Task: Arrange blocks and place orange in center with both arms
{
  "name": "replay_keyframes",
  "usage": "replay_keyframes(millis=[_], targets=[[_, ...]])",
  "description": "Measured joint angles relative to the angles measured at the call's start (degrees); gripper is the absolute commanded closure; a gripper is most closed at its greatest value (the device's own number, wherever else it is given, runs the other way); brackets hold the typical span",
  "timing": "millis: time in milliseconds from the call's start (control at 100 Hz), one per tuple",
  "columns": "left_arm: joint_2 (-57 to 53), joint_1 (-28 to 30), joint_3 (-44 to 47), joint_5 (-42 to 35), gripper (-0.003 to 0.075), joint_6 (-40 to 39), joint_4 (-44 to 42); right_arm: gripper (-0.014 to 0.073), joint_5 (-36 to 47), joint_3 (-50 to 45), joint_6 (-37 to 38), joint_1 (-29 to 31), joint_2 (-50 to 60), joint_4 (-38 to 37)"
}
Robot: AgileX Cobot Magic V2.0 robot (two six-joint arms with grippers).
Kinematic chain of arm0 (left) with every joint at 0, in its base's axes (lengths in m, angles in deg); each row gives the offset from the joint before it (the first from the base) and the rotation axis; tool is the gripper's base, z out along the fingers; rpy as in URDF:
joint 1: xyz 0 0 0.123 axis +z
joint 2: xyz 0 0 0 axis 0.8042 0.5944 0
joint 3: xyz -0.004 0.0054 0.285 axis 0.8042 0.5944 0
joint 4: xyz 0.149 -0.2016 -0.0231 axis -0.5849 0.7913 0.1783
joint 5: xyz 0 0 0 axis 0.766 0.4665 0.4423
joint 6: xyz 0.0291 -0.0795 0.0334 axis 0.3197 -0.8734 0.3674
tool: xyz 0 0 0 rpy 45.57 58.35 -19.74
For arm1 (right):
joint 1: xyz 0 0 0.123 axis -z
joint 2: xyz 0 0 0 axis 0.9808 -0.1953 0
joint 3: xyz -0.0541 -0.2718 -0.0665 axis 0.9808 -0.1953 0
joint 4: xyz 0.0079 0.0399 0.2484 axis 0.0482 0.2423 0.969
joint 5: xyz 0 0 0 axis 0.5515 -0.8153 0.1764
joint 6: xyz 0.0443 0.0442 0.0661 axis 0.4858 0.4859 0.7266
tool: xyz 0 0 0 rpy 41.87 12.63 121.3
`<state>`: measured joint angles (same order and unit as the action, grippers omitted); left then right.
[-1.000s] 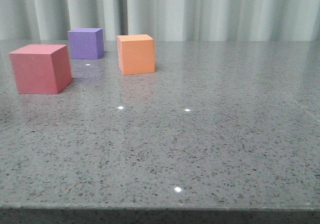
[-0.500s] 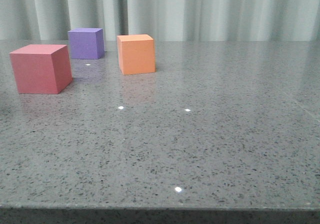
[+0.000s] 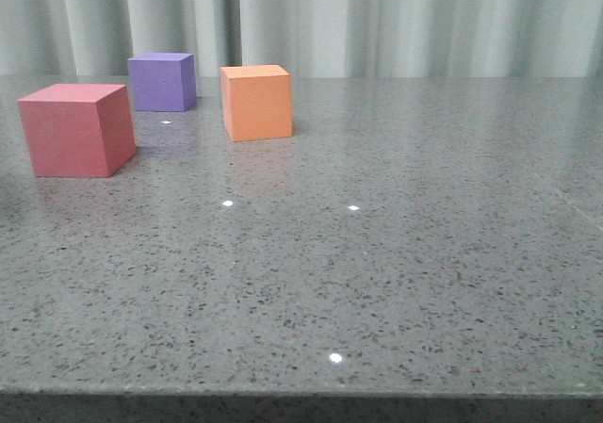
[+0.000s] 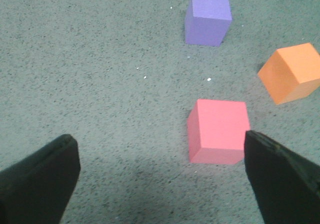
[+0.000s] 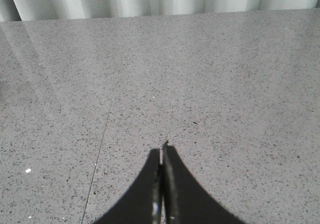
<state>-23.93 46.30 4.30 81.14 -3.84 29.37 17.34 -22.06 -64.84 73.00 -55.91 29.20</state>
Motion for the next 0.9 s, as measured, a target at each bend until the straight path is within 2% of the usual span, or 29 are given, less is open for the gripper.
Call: replay_keyframes(millis=[220,440,690,900], targets=[[2.14,-1.59,-0.52,-2.24,0.0115,-0.33,5.08,0.0662,0.00,0.00,0.00,0.00,0.00,0.00],[9.81,-9.43,-5.05,-4.38,0.0116,-4.40,5.21,0.0662,0.00,0.00,0.00,0.00,0.00,0.00],[24.33,-21.53,-15.17,-7.39,0.0116,-16.99,-4.34,0.0662,0.00,0.00,0.00,0.00,0.00,0.00],[36.70,-28.34,-26.71,-6.87,0.0116,-27.35,-13.19,0.0662,0.00,0.00,0.00,0.00,0.00,0.00]])
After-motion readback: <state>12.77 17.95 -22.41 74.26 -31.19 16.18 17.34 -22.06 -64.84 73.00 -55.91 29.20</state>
